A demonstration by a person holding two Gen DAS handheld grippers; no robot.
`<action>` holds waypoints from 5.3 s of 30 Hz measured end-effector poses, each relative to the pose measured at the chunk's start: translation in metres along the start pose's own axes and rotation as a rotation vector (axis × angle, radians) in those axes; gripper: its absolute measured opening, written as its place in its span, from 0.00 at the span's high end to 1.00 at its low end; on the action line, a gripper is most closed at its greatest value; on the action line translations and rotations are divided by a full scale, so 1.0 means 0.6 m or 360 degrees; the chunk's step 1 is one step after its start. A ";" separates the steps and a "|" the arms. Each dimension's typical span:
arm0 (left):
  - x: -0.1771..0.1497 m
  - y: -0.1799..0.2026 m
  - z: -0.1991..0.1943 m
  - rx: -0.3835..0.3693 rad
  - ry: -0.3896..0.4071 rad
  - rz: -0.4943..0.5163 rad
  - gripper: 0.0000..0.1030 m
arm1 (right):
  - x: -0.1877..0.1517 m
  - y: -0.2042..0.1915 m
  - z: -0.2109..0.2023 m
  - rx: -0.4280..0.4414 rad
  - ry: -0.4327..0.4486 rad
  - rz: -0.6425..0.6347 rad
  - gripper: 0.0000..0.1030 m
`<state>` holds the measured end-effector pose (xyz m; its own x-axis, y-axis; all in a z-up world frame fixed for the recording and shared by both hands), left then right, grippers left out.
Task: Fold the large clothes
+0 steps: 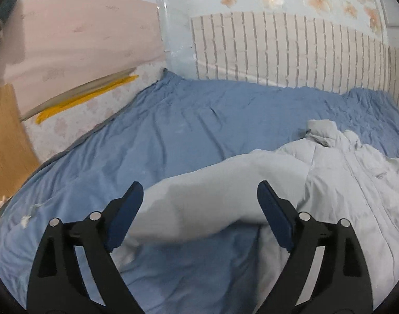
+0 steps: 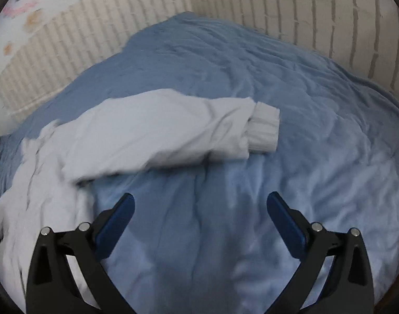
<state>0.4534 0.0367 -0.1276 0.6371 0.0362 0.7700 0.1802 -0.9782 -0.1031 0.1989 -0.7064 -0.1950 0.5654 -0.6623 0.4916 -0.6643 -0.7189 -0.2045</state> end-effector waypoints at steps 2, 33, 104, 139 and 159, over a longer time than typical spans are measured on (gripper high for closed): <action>0.017 0.050 0.040 -0.0054 -0.0032 -0.0070 0.14 | 0.024 -0.006 0.030 0.0002 0.0000 0.0034 0.02; 0.057 0.022 0.036 -0.0274 0.0165 -0.0312 0.07 | 0.110 -0.620 -0.171 0.0705 0.0797 -0.0585 0.78; -0.217 -0.292 0.041 0.0229 -0.0235 -0.1707 0.03 | 0.042 -0.604 0.051 0.0643 0.0373 -0.0349 0.02; -0.036 0.472 0.028 -0.0943 -0.0218 0.0361 0.59 | 0.047 -0.562 0.067 0.0771 0.0305 -0.0109 0.02; 0.068 0.297 -0.086 -0.0671 0.0177 0.0004 0.03 | 0.029 -0.648 -0.013 0.0938 0.0505 -0.0456 0.02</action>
<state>0.4728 -0.1466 -0.0821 0.5485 0.0340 0.8354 -0.1575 -0.9771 0.1432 0.4632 -0.4368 -0.1000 0.4495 -0.4024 0.7975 -0.0874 -0.9083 -0.4090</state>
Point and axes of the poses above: each gripper's, at about its wrist camera, not at the fingertips, and z roughly the way its jaws point, y to its right, x to its top, the point moved 10 cm from there along z, roughly the way its jaws point, and after that the axes turned 8 degrees about -y, right-handed, at the moved point
